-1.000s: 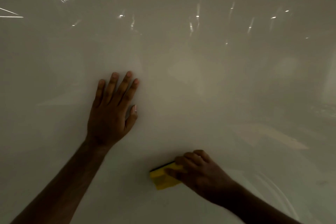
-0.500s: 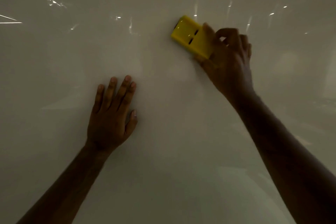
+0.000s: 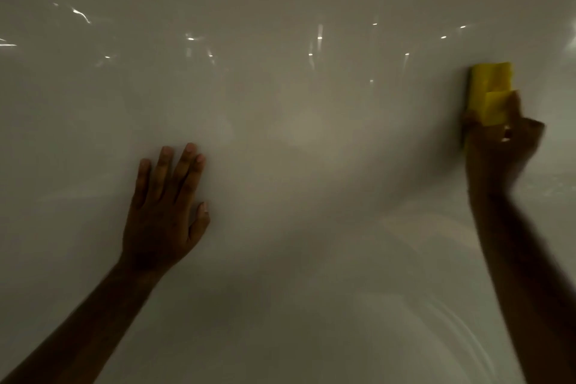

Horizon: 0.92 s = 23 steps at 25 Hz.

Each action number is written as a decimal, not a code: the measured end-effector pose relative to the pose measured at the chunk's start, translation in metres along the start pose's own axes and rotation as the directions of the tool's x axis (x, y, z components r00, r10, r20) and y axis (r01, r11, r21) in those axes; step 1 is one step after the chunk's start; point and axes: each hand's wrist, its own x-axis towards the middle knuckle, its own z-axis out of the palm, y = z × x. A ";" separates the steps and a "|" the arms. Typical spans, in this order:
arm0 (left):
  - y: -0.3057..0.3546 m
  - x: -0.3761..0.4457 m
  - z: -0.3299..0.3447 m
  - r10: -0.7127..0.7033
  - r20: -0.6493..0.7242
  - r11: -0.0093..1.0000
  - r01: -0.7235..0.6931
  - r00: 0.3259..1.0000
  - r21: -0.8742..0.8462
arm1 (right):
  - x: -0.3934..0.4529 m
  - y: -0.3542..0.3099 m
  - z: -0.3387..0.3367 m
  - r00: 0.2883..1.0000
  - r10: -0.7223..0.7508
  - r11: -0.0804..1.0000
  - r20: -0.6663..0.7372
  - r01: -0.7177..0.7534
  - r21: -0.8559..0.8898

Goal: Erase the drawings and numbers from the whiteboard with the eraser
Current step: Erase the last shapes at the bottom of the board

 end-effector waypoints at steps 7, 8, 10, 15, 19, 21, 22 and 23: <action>0.026 -0.001 -0.005 -0.118 0.013 0.993 0.119 0.993 -0.023 | -0.187 -0.034 0.031 0.723 -0.441 0.861 0.532 0.509 0.023; 0.029 -0.003 -0.006 -0.129 0.022 0.991 0.130 0.991 -0.025 | -0.208 -0.033 0.025 0.610 -0.531 0.790 0.587 0.608 0.082; 0.031 -0.007 -0.009 -0.125 0.061 0.991 0.128 0.990 -0.048 | -0.225 -0.014 0.010 0.444 -0.600 0.676 0.666 0.726 0.125; 0.041 -0.016 -0.025 -0.140 0.152 0.984 0.154 0.978 -0.087 | -0.171 0.053 -0.057 0.461 -0.514 0.685 0.723 0.729 0.021; 0.075 -0.026 -0.029 -0.207 0.188 0.967 0.230 0.960 -0.113 | -0.100 0.094 -0.108 0.704 -0.320 0.815 0.634 0.545 -0.194; 0.105 -0.039 -0.025 -0.201 0.223 0.965 0.232 0.954 -0.120 | -0.075 0.110 -0.130 0.820 -0.168 0.891 0.548 0.363 -0.271; 0.118 -0.049 -0.023 -0.192 0.244 0.965 0.227 0.951 -0.128 | -0.069 0.117 -0.139 0.863 -0.086 0.929 0.498 0.249 -0.272; 0.133 -0.057 -0.023 -0.185 0.265 0.963 0.228 0.946 -0.144 | -0.067 0.124 -0.147 0.888 -0.016 0.959 0.459 0.144 -0.244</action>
